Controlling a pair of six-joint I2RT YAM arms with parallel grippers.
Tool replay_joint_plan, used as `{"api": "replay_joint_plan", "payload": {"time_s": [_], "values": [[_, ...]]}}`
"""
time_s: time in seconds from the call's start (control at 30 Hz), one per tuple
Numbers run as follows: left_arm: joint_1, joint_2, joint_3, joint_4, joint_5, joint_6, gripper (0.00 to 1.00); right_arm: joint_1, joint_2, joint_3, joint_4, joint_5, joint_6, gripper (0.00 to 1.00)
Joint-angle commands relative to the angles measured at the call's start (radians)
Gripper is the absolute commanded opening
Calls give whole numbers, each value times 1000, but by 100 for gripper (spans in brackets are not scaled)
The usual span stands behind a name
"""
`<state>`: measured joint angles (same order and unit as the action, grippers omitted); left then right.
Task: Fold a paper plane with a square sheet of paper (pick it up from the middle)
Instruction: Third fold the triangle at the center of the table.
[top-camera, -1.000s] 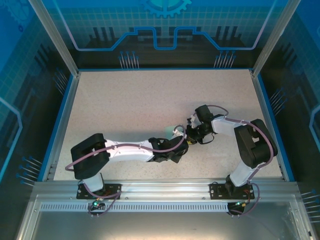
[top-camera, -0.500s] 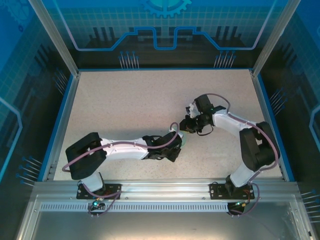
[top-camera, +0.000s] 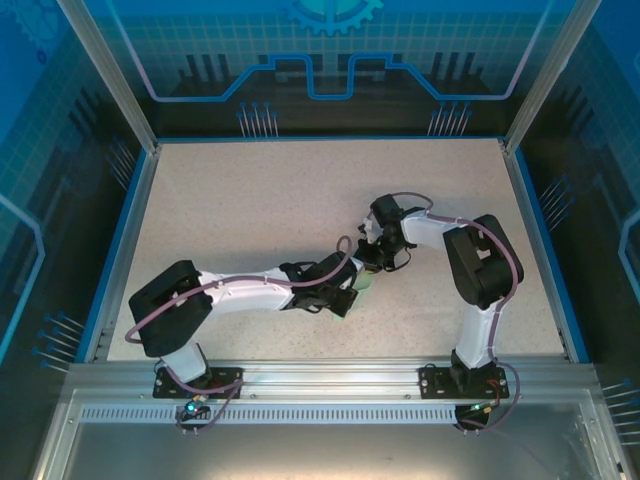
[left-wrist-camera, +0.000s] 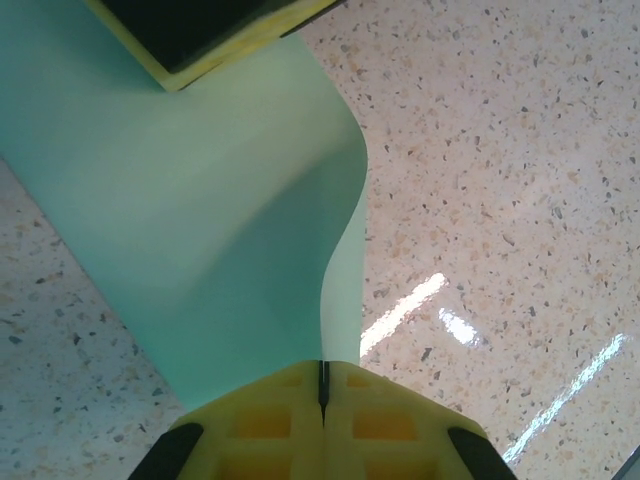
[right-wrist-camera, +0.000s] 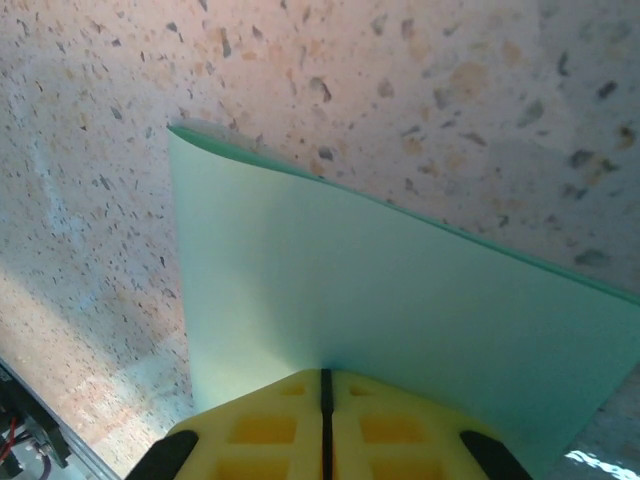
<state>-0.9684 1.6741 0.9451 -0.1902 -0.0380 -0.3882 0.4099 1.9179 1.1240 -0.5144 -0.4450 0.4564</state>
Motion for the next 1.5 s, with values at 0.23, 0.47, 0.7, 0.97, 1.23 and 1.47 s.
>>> {"api": "replay_joint_plan", "payload": {"time_s": [0.23, 0.47, 0.7, 0.97, 1.23, 1.47], "values": [[72, 14, 35, -41, 107, 72, 0, 24, 34, 16, -52, 38, -43, 9], [106, 39, 37, -35, 121, 100, 0, 24, 36, 13, -46, 31, -39, 10], [126, 69, 50, -25, 148, 134, 0, 26, 33, 4, -38, 28, -33, 10], [134, 93, 47, -34, 147, 147, 0, 26, 19, -5, -28, 16, -17, 11], [142, 110, 43, -17, 140, 143, 0, 25, -9, -5, -24, 5, -2, 13], [148, 115, 50, -15, 145, 150, 1, 26, -6, -20, -13, 1, 1, 13]]}}
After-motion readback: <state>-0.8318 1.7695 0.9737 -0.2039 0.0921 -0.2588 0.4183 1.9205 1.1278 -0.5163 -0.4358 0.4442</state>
